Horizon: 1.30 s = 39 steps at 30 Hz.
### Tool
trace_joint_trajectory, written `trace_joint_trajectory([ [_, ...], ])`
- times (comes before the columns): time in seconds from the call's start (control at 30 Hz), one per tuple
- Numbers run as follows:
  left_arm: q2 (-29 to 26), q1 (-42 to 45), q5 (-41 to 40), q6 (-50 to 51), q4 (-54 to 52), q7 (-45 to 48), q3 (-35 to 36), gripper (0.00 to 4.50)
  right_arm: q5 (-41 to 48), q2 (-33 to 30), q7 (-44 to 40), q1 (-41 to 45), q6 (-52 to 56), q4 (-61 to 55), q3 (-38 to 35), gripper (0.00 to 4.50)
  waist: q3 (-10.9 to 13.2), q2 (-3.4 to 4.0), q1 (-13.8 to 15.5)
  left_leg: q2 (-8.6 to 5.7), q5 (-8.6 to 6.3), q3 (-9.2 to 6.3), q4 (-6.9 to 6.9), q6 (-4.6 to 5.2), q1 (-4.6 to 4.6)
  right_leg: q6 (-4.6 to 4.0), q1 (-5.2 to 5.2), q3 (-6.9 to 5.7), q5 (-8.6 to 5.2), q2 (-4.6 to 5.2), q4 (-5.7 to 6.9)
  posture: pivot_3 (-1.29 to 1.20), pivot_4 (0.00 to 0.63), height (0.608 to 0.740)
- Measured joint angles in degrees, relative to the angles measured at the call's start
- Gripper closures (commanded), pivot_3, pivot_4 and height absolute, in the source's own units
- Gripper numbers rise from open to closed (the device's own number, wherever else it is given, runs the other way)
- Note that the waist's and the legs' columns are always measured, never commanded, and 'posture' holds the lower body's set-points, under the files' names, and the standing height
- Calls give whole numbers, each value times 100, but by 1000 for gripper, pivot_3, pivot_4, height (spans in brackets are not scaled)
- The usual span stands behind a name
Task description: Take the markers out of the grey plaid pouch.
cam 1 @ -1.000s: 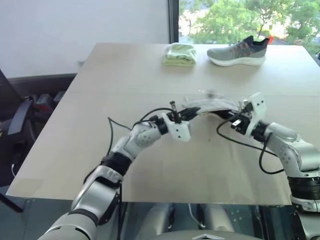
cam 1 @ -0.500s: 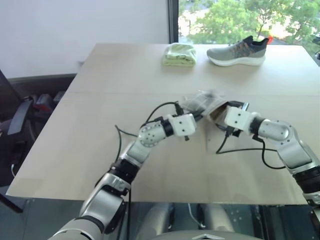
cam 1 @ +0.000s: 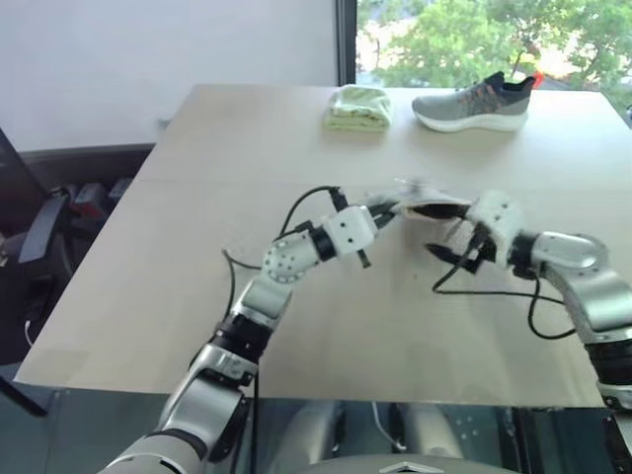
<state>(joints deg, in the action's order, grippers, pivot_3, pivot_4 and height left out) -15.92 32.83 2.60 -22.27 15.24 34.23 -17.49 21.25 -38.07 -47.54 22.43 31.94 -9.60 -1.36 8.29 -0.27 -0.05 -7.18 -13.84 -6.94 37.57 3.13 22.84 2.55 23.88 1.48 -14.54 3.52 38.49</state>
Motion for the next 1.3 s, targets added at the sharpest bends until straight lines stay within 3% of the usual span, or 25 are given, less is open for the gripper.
trace_joint_trajectory([
  [0.1, 18, 0, -4, -8, 0, 50, 13, 4500, 934, 217, 177, 158, 1050, -221, -548, 1870, 0, 0, -2, 1, 0, -1, -1, 0, -1, 0, 0, -2, 0, -1, 0, 0, 150, 740],
  [0.13, 54, 0, -6, -10, 1, 60, 14, 4500, 1194, 412, 390, 234, 1373, -236, -711, 2515, 0, 0, -1, 2, 0, -2, -2, 0, -3, 0, 0, -2, 0, -1, 2, 0, 150, 740],
  [0.27, 94, 1, -6, -10, 3, 92, 16, 4500, 1482, 576, 717, 314, 1773, -235, -840, 4386, 0, 0, 15, 1, 0, -2, -3, 0, -2, 0, 1, -4, 0, 1, 2, 0, 150, 740],
  [0.6, 200, 2, -77, 2, 1, 228, 18, 4500, 1377, 582, 955, 328, 1783, -138, -659, 4465, 0, 0, 16, 1, 0, 0, -3, 0, -1, 0, 2, -3, 0, 1, 2, 0, 150, 740],
  [0.77, 387, 1, -535, 555, -329, 435, 119, 4500, -454, -251, 575, 331, -200, 121, 657, 4465, 0, 0, 3, 1, 0, 1, -2, 0, -1, 1, 2, -5, -1, 1, -1, 0, 150, 740],
  [0.93, 466, 1, -730, 970, -575, 639, 108, 4500, -1782, -418, 535, 407, -1904, 775, 1363, 4465, 0, 0, -23, 1, 1, 2, -2, -2, -2, 1, 2, -3, 0, -1, 0, 0, 150, 740],
  [1.03, 477, -42, -731, 1080, -575, 734, 104, 4500, -2323, -444, 533, 460, -2597, 1099, 1510, 3630, 0, 0, -29, 1, 1, 1, -2, -2, -3, 0, 2, -3, 0, -2, 1, 0, 150, 740],
  [1.2, 458, -155, -702, 1137, -575, 804, 57, 4500, -2484, -449, 365, 544, -2978, 1164, 1527, 1229, 0, 0, -23, 1, 1, 1, -2, -2, -3, 0, 1, -3, 0, -3, 0, 0, 150, 740],
  [1.3, 439, -185, -689, 1185, -575, 842, -10, 4500, -2503, -441, 308, 565, -3067, 1091, 1526, 24, 0, 0, -19, 1, 1, 0, -2, -2, -3, 0, 1, -2, 0, -2, -1, 0, 150, 740],
])
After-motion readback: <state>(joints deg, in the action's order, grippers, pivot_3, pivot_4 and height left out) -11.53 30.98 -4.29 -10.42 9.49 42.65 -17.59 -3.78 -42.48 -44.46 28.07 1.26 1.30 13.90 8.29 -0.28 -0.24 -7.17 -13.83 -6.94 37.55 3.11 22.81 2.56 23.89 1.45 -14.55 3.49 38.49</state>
